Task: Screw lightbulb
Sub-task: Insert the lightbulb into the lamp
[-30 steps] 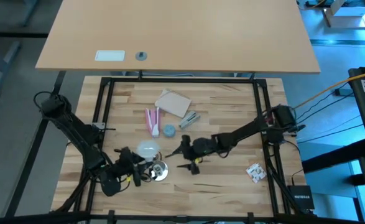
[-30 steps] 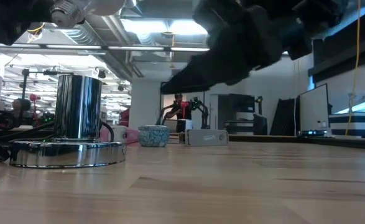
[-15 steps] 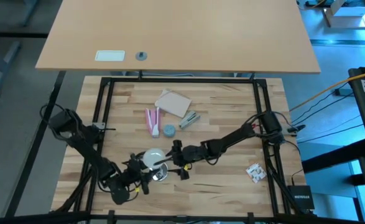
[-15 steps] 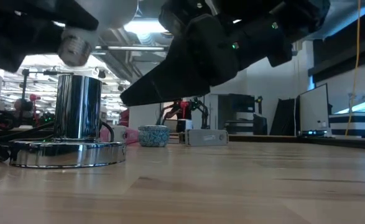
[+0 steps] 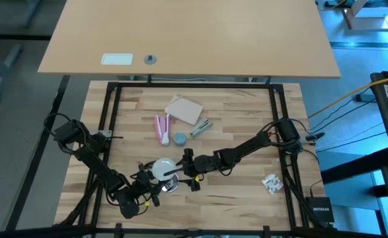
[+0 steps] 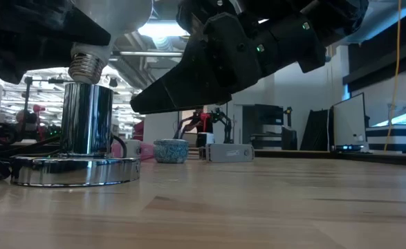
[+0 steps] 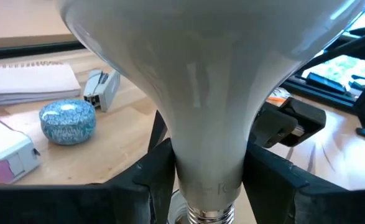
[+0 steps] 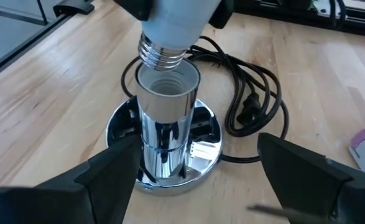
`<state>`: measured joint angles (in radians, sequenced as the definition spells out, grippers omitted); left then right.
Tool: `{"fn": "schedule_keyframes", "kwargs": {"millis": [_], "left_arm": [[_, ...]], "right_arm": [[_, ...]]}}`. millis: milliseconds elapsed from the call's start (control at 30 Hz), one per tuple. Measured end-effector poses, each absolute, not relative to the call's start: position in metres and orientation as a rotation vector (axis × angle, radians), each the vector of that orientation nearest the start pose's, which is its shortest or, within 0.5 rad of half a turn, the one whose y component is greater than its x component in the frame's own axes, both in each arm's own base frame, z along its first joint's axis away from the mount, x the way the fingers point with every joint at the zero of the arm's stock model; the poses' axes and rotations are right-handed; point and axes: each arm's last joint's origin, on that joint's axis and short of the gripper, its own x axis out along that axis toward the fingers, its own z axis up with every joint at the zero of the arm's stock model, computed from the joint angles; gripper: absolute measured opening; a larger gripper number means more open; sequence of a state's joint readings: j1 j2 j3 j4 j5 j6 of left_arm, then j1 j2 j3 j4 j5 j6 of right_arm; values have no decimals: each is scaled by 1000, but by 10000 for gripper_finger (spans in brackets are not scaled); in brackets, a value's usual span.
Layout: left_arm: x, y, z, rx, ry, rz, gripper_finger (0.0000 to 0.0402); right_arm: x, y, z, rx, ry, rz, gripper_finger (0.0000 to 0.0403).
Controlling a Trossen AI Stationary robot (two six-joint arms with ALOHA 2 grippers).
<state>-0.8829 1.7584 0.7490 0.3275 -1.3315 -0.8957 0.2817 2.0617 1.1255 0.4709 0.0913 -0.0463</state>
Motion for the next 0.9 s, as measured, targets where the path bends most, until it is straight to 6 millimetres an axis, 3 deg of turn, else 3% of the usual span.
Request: {"fn": "schedule_keyframes", "kwargs": {"millis": [333,633,900], "left_arm": [[218,-220,140,-209,103,514,157],[219,-221,120,-242,93,539,157],[220,-220,119,-212,89,556,157]], "right_arm": [[409,115,132,-132,447,192,328],[412,116,140,-118,358,177,328],[413,115,141,-118,342,156,328]]}}
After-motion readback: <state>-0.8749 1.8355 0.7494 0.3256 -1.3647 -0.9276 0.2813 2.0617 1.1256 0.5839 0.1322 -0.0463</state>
